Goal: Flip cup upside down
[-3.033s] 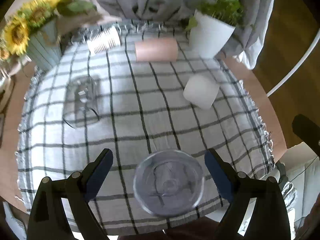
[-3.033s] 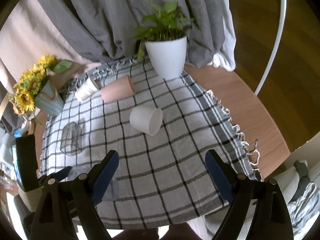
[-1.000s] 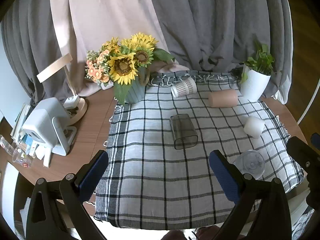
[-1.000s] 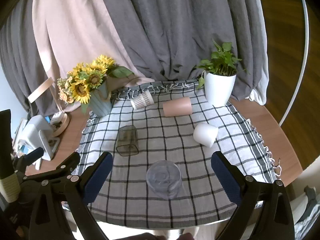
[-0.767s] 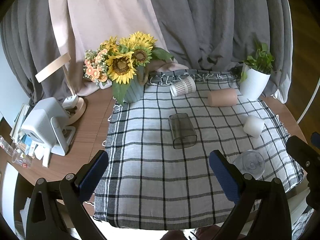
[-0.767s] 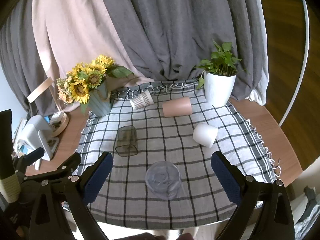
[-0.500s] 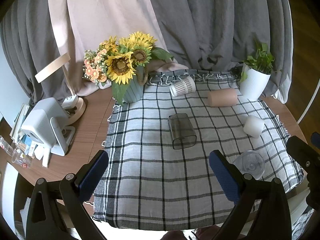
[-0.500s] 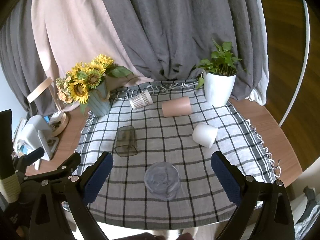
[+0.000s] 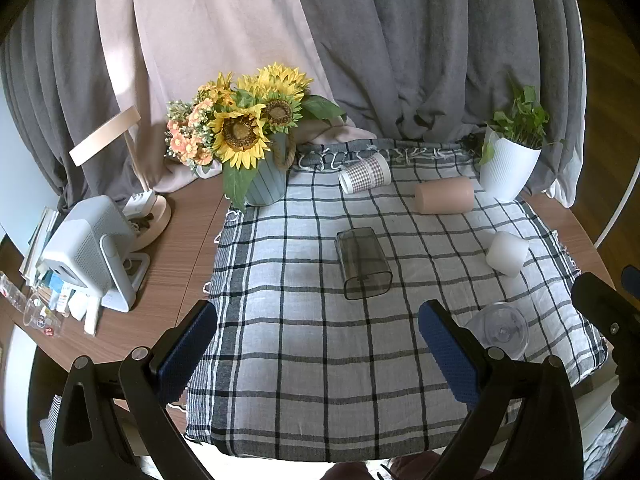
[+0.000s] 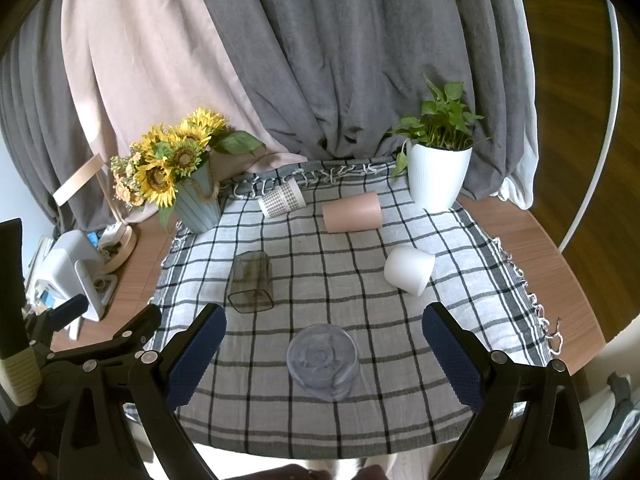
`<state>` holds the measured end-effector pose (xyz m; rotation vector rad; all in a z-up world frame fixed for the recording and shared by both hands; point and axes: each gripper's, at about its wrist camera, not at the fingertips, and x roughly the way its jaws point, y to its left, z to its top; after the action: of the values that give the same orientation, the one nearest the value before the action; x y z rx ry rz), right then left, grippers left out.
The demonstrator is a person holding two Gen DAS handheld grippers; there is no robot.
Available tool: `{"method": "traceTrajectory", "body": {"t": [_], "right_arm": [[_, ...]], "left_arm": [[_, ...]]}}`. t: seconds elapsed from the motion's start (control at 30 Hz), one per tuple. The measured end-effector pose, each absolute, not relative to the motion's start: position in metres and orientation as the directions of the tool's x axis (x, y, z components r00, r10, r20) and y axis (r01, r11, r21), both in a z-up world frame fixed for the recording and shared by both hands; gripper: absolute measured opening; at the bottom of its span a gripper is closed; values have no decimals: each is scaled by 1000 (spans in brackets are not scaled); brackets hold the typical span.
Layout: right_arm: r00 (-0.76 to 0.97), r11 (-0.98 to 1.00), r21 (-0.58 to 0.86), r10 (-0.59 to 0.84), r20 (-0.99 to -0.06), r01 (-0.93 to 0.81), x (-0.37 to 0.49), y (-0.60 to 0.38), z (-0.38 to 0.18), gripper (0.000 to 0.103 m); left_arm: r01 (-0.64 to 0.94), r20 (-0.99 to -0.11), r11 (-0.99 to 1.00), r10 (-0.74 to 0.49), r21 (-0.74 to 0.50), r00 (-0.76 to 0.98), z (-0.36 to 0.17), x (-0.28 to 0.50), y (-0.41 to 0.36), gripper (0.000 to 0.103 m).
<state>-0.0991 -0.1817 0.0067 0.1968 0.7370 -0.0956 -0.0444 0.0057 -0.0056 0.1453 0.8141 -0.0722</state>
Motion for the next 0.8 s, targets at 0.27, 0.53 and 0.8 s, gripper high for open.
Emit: {"method": "traceTrajectory", "body": {"t": [0.27,0.53,0.8], "right_arm": [[737,977,146,-16,-675,154,-99,-181,7,99],[737,977,144,-18,-675,156,-98,-181,7,99],[736,977,145,-17,-676,156,-98,-181,7,99]], "left_arm": [[121,-729,987,-8,102,685,-5,-44,6,103],[123,-730,987,-10,101,683,-6,-44,6,103],[121,-729,987,-8,103,684,-5,-44,6,103]]}}
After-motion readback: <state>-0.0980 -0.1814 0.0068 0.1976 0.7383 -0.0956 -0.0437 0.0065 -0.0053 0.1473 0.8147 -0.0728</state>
